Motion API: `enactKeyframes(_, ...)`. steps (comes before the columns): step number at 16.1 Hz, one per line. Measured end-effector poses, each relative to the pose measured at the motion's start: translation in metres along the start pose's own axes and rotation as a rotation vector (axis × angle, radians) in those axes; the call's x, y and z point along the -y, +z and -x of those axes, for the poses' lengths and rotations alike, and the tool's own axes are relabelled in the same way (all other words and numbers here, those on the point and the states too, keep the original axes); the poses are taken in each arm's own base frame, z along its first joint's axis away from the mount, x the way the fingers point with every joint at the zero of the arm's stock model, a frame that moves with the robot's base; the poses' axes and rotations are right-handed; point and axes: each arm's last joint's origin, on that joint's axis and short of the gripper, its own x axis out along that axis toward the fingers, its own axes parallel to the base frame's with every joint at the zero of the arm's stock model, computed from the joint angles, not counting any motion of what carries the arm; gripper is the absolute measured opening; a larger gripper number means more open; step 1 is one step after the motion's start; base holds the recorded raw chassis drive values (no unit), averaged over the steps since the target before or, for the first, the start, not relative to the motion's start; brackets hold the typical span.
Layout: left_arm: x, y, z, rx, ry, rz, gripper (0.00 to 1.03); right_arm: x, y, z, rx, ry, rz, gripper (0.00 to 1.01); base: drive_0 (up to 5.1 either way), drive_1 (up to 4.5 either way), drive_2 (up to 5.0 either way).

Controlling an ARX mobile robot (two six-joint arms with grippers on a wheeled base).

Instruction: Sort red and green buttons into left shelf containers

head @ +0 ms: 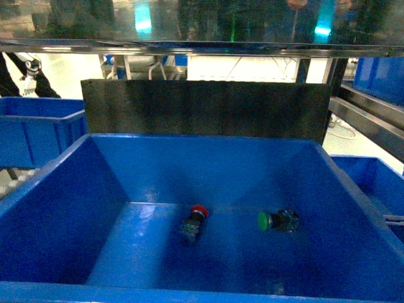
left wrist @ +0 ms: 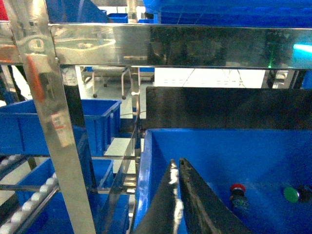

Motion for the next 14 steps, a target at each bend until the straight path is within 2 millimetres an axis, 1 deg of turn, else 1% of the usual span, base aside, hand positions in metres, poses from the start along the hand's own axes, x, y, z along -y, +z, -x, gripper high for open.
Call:
enactKeyframes(1,0.0,-0.001,0.0,-0.002,-0.001,-0.002,0.02,0.0,0.0,0.0,-0.002,-0.002,0.0,0.02,0.0,0.0,0.0)
enactKeyframes(3,0.0,-0.004,0.0,0.011,-0.001,-0.003,0.02,0.0,0.0,0.0,0.005,-0.001,0.0,0.02,0.0,0.0,0.0)
enactKeyframes(4,0.0,-0.011,0.0,0.0,-0.002,-0.003,0.02,0.0,0.001,0.0,0.008,-0.001,0.0,0.02,0.0,0.0,0.0)
enactKeyframes(5,0.0,-0.012,0.0,-0.01,-0.001,-0.003,0.02,0.0,0.0,0.0,0.006,-0.001,0.0,0.02,0.0,0.0,0.0)
enactKeyframes(6,0.0,-0.01,0.0,0.013,-0.001,-0.003,0.02,0.0,0.0,0.0,0.007,-0.001,0.0,0.02,0.0,0.0,0.0)
enactKeyframes(13,0.0,-0.011,0.0,0.002,-0.001,-0.003,0.02,0.0,0.001,0.0,0.008,-0.001,0.0,0.02,0.0,0.0,0.0)
enactKeyframes(14,0.0,-0.011,0.0,0.002,-0.001,-0.003,0.12,0.0,0.001,0.0,0.008,-0.001,0.0,0.11,0.0,0.0,0.0)
